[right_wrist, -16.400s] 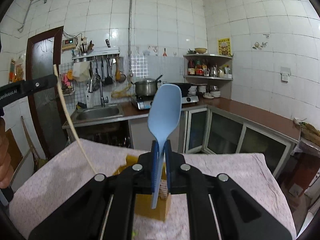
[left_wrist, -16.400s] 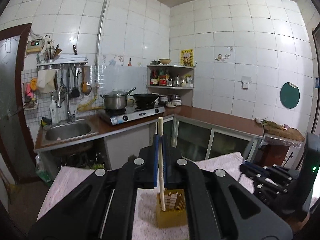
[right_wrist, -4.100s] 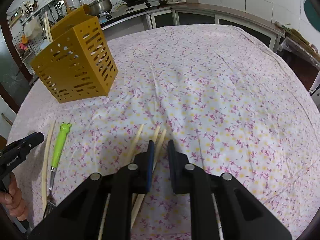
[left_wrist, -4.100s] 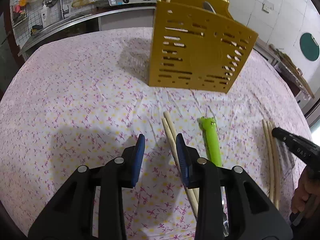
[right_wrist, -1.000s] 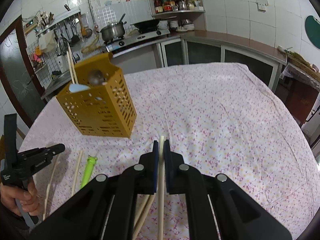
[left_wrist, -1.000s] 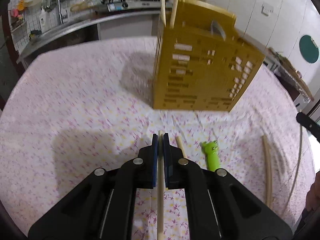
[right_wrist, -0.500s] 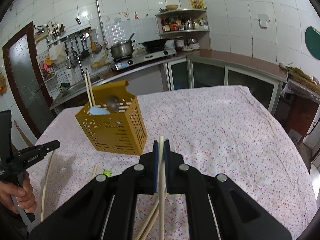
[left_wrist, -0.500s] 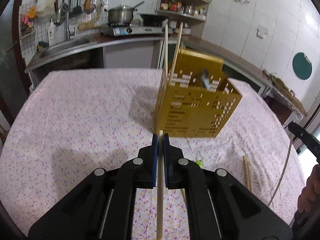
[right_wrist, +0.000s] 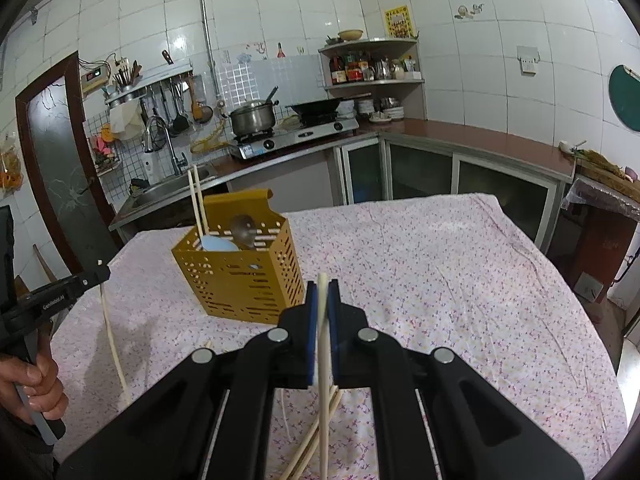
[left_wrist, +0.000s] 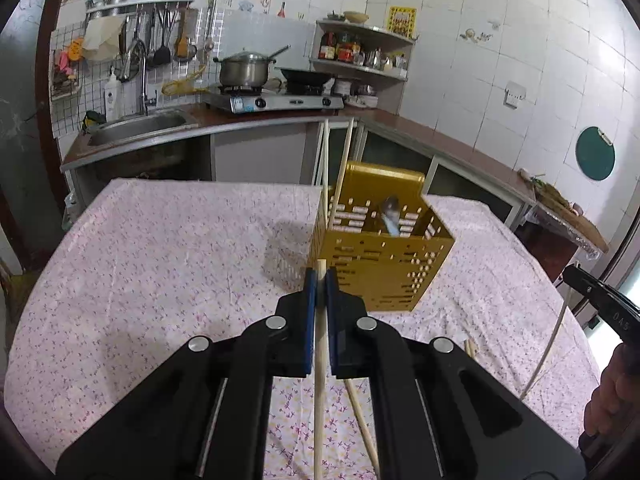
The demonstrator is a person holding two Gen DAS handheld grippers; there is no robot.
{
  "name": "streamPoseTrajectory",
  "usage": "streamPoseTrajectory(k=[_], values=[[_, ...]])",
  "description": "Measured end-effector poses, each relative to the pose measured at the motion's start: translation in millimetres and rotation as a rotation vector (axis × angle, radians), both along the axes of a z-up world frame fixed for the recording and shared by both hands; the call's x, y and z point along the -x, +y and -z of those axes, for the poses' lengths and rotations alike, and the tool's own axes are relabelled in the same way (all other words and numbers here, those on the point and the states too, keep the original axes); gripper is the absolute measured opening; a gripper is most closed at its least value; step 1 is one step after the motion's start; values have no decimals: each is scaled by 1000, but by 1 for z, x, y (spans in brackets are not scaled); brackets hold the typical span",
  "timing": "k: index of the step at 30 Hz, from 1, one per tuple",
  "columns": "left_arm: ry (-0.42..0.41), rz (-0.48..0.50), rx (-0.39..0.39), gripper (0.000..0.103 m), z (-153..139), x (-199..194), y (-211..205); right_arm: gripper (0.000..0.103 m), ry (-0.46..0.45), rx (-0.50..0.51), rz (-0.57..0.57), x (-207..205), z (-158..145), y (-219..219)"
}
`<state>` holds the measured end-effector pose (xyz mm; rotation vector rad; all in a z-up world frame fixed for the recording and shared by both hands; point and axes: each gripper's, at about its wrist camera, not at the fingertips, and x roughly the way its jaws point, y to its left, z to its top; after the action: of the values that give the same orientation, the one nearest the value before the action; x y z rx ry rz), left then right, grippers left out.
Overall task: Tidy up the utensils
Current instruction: 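Lift and carry the held chopsticks in both tools up over the yellow basket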
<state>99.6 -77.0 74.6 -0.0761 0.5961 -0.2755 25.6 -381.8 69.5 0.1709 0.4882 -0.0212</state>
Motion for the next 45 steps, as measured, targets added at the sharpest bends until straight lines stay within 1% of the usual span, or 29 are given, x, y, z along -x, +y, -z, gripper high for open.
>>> streamPoseTrajectory(k=[10,21,27,32,42,45], values=[[-119,-8,22,4,-49,21,9,6,-82,20,-8,16,-33,8],[-213,-3,34,4,-78,28,8,6,-154,51,-35,24,-63,21],[-243,6,28,4,-93,21,2,6,-193,61,-45,22,-79,27],[-257,7,38,4,-102,16,-1,6,-225,59,-45,20,-91,29],[-347,-5,33,4,-134,7,-8,6,-324,82,-49,12,-126,39],[-376,-3,43,4,-144,3,-10,6,-354,93,-60,7,-136,44]])
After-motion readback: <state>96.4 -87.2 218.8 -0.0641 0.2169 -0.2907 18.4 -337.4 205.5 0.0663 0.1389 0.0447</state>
